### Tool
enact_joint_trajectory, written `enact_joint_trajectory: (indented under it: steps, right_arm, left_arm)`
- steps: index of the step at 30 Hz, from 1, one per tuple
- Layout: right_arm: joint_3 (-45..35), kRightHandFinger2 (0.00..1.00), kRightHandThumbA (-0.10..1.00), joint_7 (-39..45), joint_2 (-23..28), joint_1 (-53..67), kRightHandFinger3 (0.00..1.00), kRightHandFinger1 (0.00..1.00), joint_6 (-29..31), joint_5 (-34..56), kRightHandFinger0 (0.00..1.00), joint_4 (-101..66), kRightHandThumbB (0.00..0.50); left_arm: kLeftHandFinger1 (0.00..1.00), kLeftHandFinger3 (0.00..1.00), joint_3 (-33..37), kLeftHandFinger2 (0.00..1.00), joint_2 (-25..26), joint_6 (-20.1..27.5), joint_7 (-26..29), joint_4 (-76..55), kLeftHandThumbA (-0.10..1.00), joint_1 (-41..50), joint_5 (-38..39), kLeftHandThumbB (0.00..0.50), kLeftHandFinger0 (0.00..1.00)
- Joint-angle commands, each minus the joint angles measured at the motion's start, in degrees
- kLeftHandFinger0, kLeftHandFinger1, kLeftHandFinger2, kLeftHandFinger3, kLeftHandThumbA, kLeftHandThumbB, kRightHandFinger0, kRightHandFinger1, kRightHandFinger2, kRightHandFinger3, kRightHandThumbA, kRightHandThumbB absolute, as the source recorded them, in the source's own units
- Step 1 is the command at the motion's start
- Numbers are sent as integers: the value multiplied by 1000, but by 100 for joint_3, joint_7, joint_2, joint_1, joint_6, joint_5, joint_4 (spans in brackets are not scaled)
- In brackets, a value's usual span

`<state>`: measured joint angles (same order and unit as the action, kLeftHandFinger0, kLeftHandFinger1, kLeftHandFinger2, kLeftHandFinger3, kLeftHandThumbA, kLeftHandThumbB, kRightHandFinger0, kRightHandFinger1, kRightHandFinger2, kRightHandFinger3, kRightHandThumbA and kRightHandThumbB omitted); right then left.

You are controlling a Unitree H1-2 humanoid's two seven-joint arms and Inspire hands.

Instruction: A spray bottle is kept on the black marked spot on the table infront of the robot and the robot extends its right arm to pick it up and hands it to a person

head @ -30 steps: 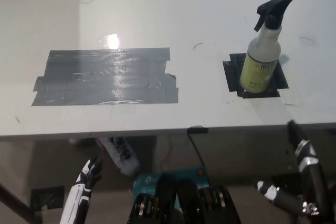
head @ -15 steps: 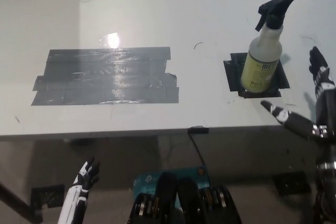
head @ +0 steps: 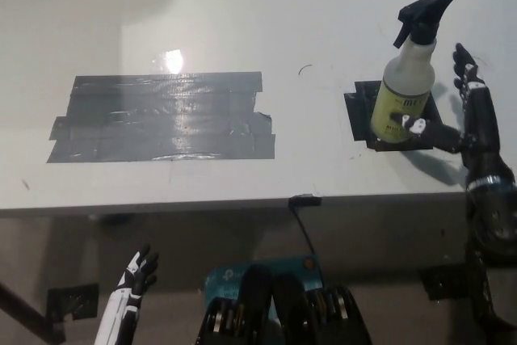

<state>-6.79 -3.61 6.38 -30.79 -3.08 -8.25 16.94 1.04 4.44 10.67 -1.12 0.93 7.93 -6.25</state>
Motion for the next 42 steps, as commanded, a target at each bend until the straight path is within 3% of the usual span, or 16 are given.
enact_joint_trajectory:
  steps: [1,12,18,24,27,28,29,30,31,32,33,34,36,42]
  right_arm:
    - [-9,1000,1000,-68,35,-507,1000,1000,-180,125,1000,184,372]
    - [99,1000,1000,-82,-57,-939,1000,1000,-16,189,1000,901,388]
    - [57,1000,1000,-40,-81,-1113,1000,1000,-160,321,1000,1413,446]
    - [57,1000,1000,-34,-69,-1245,1000,1000,-136,382,1000,1958,432]
    - [-64,1000,1000,-42,-112,-1289,1000,1000,66,583,1000,2214,383]
    - [-149,1000,924,-100,-156,-1302,1000,1000,176,673,1000,2274,346]
    - [-190,1000,709,-270,-180,-1329,1000,1000,205,639,1000,2310,332]
    - [-231,766,427,-651,-217,-1389,896,587,199,494,546,2355,296]
    - [-210,381,128,-1046,-240,-1451,507,238,266,267,208,2410,218]
    - [-204,435,-74,-1235,-250,-1479,351,218,358,162,22,2446,251]
    - [-209,470,-95,-1348,-260,-1493,347,218,459,121,4,2430,243]
    - [-196,619,-100,-1372,-260,-1493,519,318,533,110,24,2382,202]
    - [-187,655,-100,-1358,-280,-1436,601,330,605,130,3,2213,184]
    - [-143,684,-76,-1326,-360,-1309,678,344,470,216,2,1364,158]
  left_arm:
    - [1000,1000,51,1000,-17,231,12,-38,1000,-40,-8,320,1000]
    - [1000,1000,93,1000,26,145,-15,-168,1000,-81,-14,302,1000]
    - [1000,1000,88,1000,37,160,11,-196,1000,-108,-54,306,1000]
    - [1000,1000,73,1000,56,192,19,-168,1000,-160,-57,300,1000]
    - [1000,1000,72,1000,63,201,25,-170,1000,-165,-70,292,1000]
    - [1000,1000,72,1000,61,183,26,-174,1000,-166,-71,297,1000]
    - [1000,1000,75,1000,60,181,23,-171,1000,-174,-69,297,1000]
    - [1000,1000,80,1000,58,187,15,-166,1000,-185,-58,293,1000]
    - [1000,1000,77,1000,60,163,8,-179,1000,-192,-47,296,1000]
    - [1000,1000,77,1000,64,154,10,-179,1000,-200,-57,298,1000]
    - [1000,1000,81,1000,70,138,14,-173,1000,-217,-85,300,1000]
    - [1000,1000,79,1000,67,113,13,-182,1000,-219,-79,304,1000]
    - [1000,1000,75,1000,72,115,4,-182,1000,-212,-58,304,1000]
    - [1000,1000,80,1000,84,132,-1,-165,1000,-252,-67,293,1000]
